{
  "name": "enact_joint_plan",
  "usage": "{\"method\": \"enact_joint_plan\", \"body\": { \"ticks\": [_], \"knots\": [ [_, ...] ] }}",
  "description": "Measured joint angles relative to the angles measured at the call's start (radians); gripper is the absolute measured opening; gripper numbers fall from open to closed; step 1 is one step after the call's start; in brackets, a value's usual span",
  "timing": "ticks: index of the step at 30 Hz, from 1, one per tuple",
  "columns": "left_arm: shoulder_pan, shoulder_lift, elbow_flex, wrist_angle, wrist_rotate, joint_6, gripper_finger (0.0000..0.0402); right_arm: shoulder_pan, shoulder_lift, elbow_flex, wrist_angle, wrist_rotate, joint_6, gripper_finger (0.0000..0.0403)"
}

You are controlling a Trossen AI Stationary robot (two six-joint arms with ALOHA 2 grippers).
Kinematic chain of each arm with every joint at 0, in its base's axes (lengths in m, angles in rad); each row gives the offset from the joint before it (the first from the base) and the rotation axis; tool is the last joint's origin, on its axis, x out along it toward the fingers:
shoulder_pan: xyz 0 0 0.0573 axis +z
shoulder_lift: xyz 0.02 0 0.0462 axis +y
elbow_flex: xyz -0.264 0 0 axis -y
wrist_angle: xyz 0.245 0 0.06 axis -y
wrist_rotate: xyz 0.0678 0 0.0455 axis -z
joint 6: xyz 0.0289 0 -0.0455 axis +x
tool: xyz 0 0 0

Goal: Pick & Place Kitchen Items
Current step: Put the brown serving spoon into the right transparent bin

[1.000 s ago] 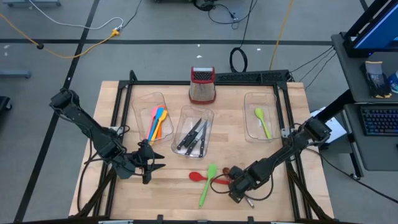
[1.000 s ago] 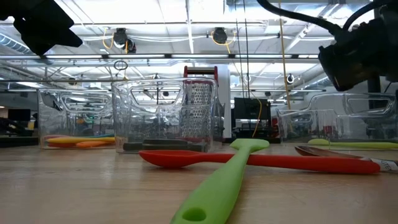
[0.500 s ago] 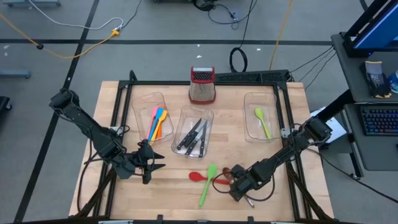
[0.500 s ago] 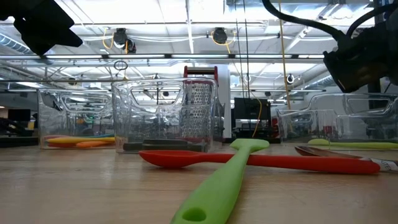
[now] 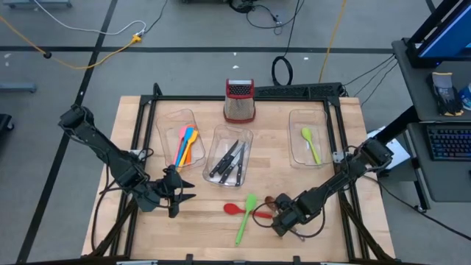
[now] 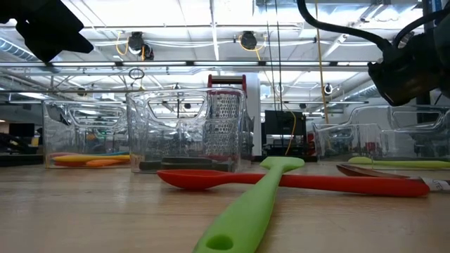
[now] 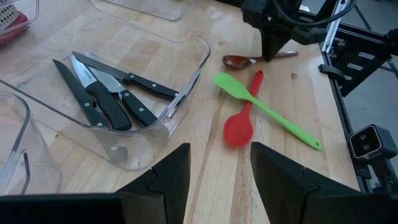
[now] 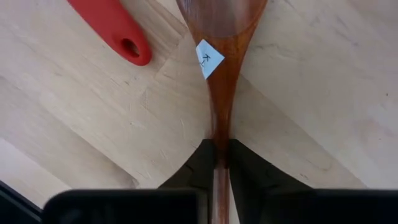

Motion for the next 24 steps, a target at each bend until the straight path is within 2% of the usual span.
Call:
{"method": "enact_joint_plan", "body": {
  "ticks": [6, 9, 11, 16, 24],
  "knots": [
    [0.000, 0.000, 0.000, 0.000, 0.000, 0.000, 0.0170, 0.000, -0.076, -0.004, -0.012, 0.040, 0.015, 0.0020],
    [0.000, 0.000, 0.000, 0.000, 0.000, 0.001, 0.0170, 0.000, -0.151, -0.006, -0.018, 0.095, 0.016, 0.0019],
    [0.000, 0.000, 0.000, 0.001, 0.000, 0.000, 0.0170, 0.000, -0.200, -0.012, -0.064, 0.163, 0.016, 0.0019],
    [0.000, 0.000, 0.000, 0.002, 0.000, -0.002, 0.0170, -0.001, -0.337, -0.005, -0.058, 0.301, 0.008, 0.0019],
    [0.000, 0.000, 0.000, 0.002, 0.000, -0.003, 0.0170, 0.001, -0.532, -0.005, 0.038, 0.506, -0.140, 0.0019]
  ]
}}
